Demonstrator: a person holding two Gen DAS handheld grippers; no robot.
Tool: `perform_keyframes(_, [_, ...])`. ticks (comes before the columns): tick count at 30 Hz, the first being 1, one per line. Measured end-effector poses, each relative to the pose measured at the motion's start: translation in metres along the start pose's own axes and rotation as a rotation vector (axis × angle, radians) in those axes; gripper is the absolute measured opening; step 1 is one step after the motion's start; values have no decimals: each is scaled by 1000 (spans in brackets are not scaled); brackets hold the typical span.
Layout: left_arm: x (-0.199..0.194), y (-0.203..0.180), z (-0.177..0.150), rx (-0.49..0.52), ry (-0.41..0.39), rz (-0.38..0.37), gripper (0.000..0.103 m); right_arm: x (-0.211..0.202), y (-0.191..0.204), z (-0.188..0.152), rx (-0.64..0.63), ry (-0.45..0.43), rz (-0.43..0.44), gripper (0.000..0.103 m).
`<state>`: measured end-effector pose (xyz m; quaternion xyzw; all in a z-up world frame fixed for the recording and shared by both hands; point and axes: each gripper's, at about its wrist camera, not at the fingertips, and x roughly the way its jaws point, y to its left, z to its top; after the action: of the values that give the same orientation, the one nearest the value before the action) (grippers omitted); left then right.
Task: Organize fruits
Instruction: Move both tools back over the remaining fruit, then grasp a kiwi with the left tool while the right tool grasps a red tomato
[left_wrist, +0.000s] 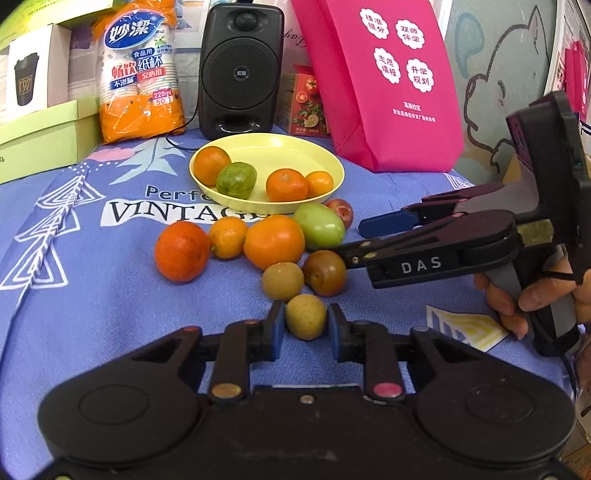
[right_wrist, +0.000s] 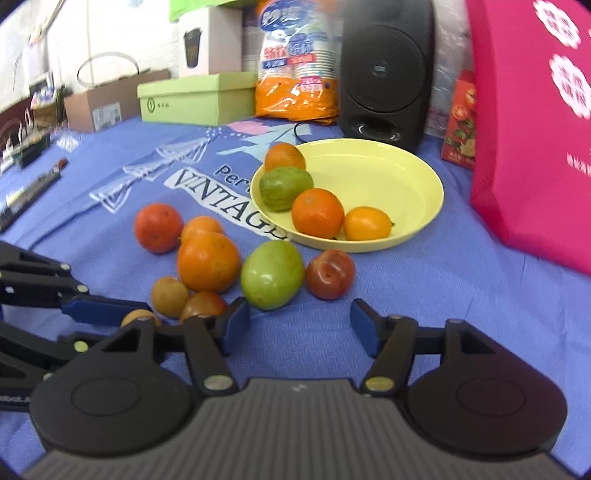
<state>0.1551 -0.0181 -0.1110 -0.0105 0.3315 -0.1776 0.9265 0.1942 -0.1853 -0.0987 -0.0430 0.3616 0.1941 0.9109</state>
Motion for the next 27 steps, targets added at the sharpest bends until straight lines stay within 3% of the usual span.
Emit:
perform_keyframes(4, [0, 2, -1, -5, -1, -10, 24, -7, -4, 1, -17, -15, -52, 59])
perform_keyframes(7, [0, 2, -2, -8, -3, -11, 24, -6, -4, -3, -92, 27, -93, 55])
perform_keyframes(13, [1, 0, -2, -11, -5, -6, 24, 8, -7, 6, -101, 17, -115, 55])
perform_keyframes(19, [0, 1, -1, -16, -4, -7, 24, 31, -6, 21, -96, 11, -62, 43])
perform_keyframes(22, [0, 1, -3, -7, -6, -5, 24, 27, -3, 20, -101, 13, -44, 31])
perform_keyframes(27, [-3, 1, -4, -15, -12, -5, 24, 12, -2, 8, -70, 5, -49, 30])
